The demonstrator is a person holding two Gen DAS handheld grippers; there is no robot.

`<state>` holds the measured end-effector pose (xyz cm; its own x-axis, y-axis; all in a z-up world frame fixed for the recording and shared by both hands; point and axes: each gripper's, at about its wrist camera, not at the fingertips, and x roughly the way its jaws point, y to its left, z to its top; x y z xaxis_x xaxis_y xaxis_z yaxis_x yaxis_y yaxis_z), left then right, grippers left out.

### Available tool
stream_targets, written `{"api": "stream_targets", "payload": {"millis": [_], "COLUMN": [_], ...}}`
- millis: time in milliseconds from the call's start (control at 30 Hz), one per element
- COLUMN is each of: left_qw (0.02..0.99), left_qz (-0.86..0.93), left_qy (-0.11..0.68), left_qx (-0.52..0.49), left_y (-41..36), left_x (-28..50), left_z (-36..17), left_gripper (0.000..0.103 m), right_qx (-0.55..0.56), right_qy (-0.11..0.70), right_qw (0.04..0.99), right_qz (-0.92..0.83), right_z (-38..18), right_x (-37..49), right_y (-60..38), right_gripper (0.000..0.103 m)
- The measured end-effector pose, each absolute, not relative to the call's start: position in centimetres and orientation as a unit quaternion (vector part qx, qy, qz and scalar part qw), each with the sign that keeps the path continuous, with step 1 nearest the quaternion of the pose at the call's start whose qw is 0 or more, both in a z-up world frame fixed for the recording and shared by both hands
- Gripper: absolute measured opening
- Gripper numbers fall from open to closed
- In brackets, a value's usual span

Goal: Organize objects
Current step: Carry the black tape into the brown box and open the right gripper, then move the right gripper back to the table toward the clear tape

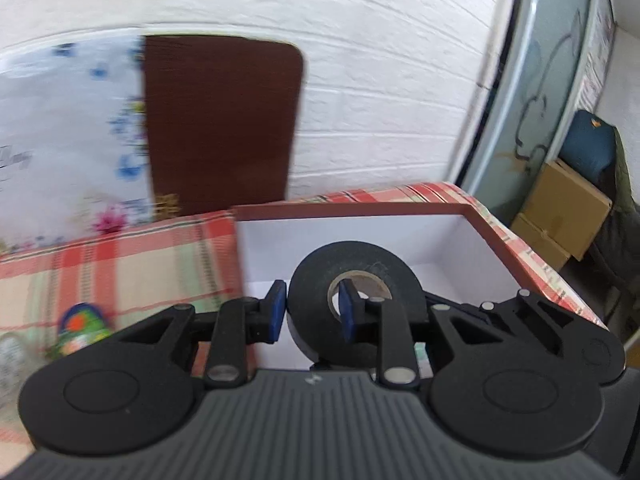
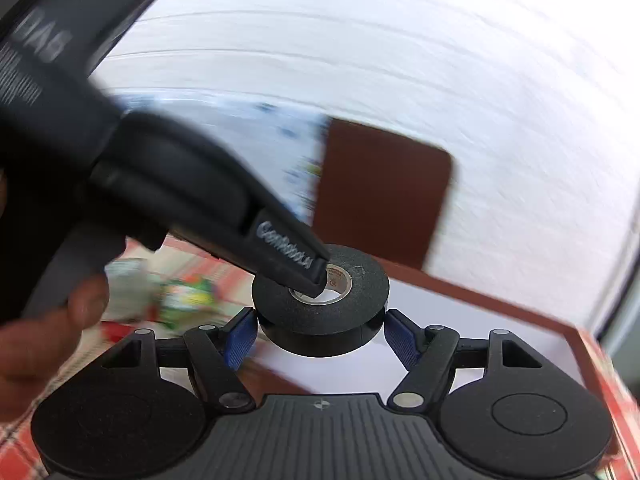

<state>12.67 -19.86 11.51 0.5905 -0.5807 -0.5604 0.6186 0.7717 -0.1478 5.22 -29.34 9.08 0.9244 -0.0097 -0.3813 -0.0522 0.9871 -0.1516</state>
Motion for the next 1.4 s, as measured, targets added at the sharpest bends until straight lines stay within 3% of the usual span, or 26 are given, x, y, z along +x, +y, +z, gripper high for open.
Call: {"api": "stream_targets", "payload": {"millis": [233,367,667,833,1400], "left_qw": [0.874,0.876,0.905,0.914,0.925], "left_qz": [-0.331,-0.320,-0.287,-0.257,-0.128], "left_qy": [0.349,0.350,0.304,0.304,0.356], "left_qx": [0.071,0.085,0.083,0.076,0.045], "left_y": [-25.1,-25.1,-20.0,-16.2,-4.9], "left_x": [14.9,14.8,11.4,9.4,7.3], "left_z": [7.6,7.0,10.6,10.8,6.5], "left_gripper": [0.031,0.031,0.032,0.039,0.047], "right_qx": [0.029,0.053,0.037,0.039,0.052], "right_qy": [0.263,0.263,0.201,0.175,0.221], "right_qw": [0.964,0.963,0.979,0.983,0.974], "right_qz": [0.000,-0.001,-0.017,-0.044,0.011], "right_z": [7.2,6.3,7.2,7.9,7.0], "right_x": [8.0,8.5,6.0,2.6,-0.5], "right_y": [-36.6,-36.9,-35.4,-34.0,-26.4], "right_gripper": [0.070,0.073,0.073,0.073,0.074]}}
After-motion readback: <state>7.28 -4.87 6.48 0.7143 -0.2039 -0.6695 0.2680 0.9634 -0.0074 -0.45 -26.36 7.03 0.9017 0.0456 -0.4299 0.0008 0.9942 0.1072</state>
